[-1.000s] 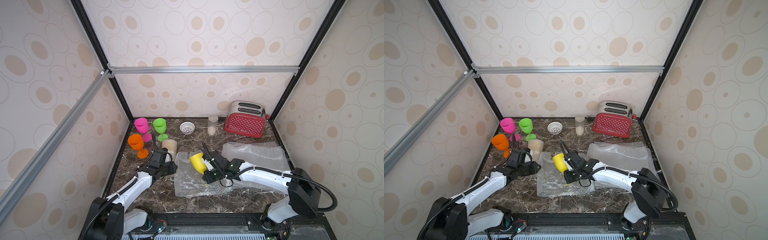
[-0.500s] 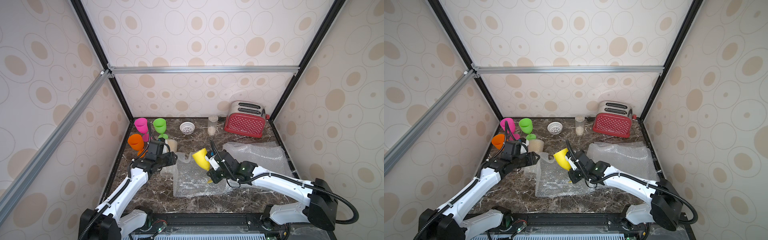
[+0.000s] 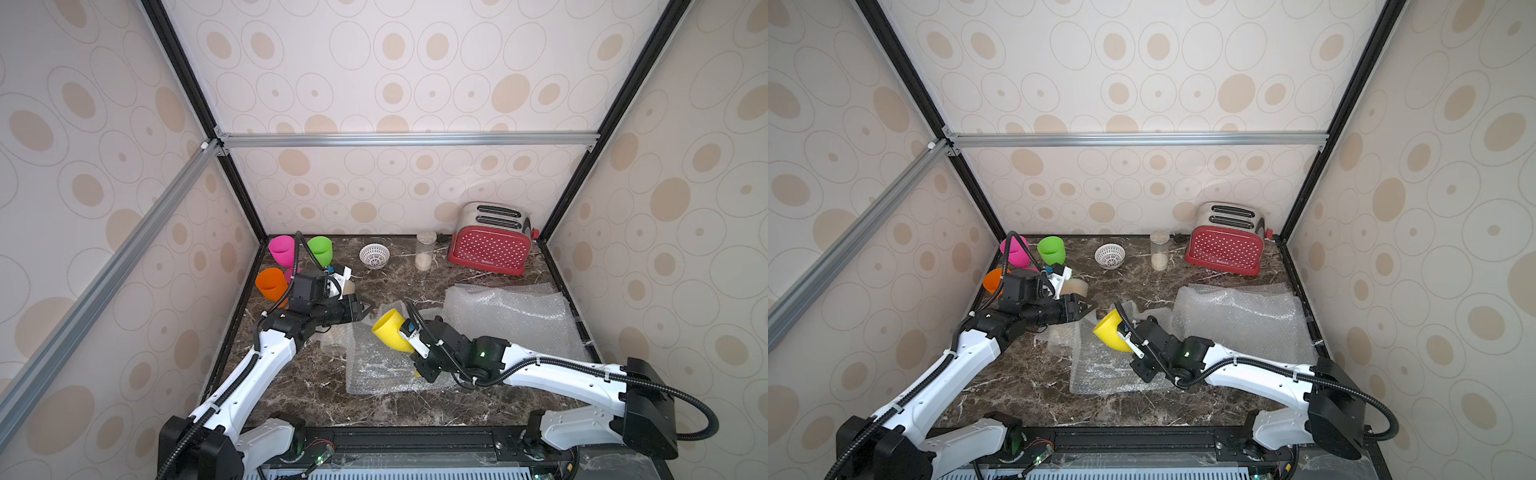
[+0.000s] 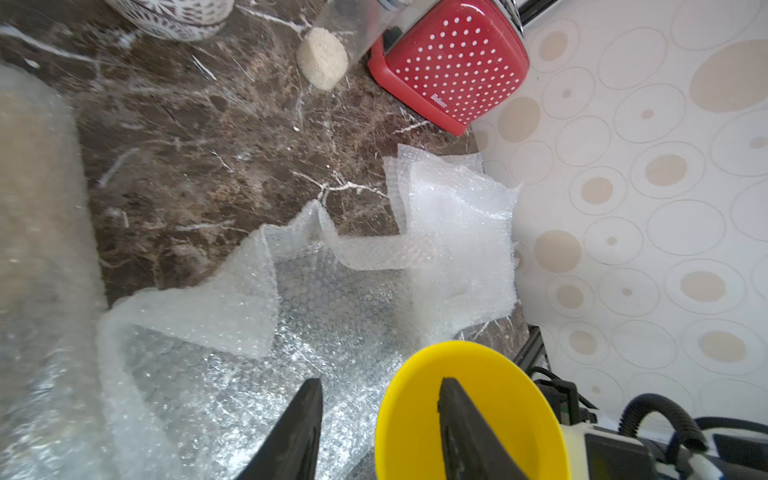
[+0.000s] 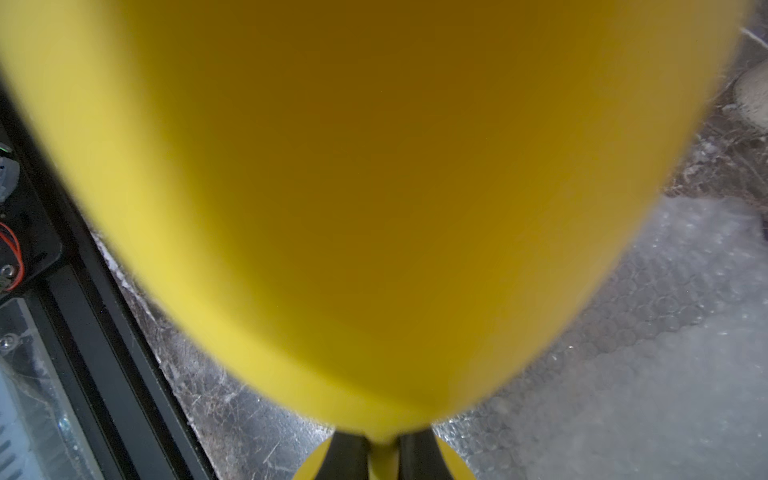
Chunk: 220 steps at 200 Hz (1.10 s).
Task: Unpack wine glasses from bubble wrap
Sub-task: Place the wine glass at the center of the board.
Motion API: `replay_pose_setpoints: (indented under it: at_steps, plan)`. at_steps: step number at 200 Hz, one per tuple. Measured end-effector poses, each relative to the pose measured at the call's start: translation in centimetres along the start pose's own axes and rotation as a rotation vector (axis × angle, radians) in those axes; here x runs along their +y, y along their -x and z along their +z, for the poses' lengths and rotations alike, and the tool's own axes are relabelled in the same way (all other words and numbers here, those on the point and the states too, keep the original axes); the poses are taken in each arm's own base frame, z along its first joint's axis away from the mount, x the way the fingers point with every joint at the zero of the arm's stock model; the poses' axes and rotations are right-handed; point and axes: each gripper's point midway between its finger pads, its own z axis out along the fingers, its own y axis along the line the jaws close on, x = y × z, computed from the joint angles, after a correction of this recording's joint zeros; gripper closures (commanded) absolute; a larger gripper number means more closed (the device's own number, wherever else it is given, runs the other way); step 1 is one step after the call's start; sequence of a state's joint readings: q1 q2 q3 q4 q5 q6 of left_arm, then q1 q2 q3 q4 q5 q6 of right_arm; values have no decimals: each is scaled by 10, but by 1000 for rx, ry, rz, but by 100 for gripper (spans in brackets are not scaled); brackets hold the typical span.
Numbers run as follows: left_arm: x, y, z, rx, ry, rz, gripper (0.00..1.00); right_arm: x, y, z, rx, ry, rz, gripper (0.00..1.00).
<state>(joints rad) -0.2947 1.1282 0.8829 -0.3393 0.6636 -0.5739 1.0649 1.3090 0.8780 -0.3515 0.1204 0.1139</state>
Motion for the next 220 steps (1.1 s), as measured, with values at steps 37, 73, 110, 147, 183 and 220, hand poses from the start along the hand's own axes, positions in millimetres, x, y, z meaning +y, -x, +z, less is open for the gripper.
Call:
replay_pose_setpoints:
  at_steps: [37,73,110,147,183,220]
  plan:
    - [-4,-16,6,52,-34,3,55,-4,1,0,-4,-28,-17,92]
    - [-5,-35,15,113,-52,17,56,-6,3,-1,-9,-39,-27,92]
    - [1,-48,23,155,-45,15,63,-5,5,-3,-4,-37,-44,93]
    - [4,-50,26,163,-30,27,80,-3,4,-2,9,-40,-73,92]
    - [7,-51,28,171,-23,35,92,-4,4,2,32,-78,-117,92]
    - [8,-52,28,174,-17,35,100,-8,2,2,42,-102,-137,90]
